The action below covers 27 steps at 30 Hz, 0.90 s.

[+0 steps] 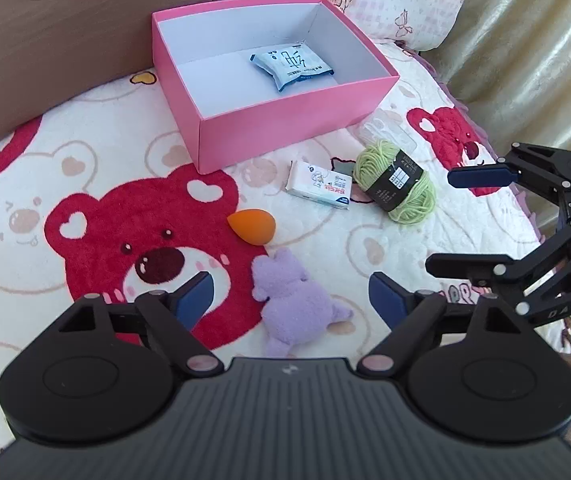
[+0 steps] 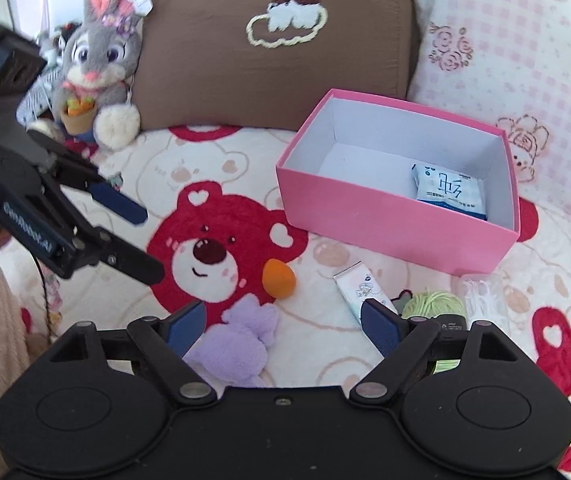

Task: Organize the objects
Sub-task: 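Withdraw the left tool and move it toward the purple plush toy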

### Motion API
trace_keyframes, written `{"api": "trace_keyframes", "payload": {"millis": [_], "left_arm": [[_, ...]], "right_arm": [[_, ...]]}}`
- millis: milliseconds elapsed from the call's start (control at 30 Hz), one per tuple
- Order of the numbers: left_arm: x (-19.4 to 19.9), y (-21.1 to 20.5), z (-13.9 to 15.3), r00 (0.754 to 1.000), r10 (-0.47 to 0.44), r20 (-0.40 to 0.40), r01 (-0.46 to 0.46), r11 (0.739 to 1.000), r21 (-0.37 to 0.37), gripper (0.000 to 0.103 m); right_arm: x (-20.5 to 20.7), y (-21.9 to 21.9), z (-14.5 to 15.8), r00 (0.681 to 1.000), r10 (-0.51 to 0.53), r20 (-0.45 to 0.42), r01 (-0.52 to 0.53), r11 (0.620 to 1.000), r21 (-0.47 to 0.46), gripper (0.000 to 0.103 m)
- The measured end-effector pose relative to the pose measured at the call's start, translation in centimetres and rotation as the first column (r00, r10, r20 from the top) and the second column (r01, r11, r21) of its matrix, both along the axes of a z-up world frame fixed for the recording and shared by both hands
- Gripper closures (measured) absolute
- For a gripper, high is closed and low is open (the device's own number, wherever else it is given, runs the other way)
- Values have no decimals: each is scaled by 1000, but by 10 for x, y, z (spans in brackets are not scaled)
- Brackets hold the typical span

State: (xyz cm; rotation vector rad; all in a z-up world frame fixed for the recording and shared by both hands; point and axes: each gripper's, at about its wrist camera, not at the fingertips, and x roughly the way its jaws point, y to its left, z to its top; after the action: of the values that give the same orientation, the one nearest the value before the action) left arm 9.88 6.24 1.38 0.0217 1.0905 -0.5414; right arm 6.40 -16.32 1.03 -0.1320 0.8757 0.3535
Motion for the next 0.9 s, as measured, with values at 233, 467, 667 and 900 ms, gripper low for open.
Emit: {"api": "trace_keyframes", "payload": {"millis": [233,467,667,900], "left_arm": [[2,5,-16,999,40,4,-40,999,-36,15],[11,11,-35,997,63,-34,-64,997,-41,15],[20,19,-52,992,97,-76,-101,994,-51,16],[23,21,-69,992,90,-92,-95,994,-47,18]], "right_arm": [[7,17,-17,999,27,-32,-28,999,-36,15],[17,28,-29,997,37,-70,-36,999,17,15],[25,53,-64,988,93,-127,-94,996,-4,16],[26,71,-85,982,122,-147,-126,992,-17,16]]}}
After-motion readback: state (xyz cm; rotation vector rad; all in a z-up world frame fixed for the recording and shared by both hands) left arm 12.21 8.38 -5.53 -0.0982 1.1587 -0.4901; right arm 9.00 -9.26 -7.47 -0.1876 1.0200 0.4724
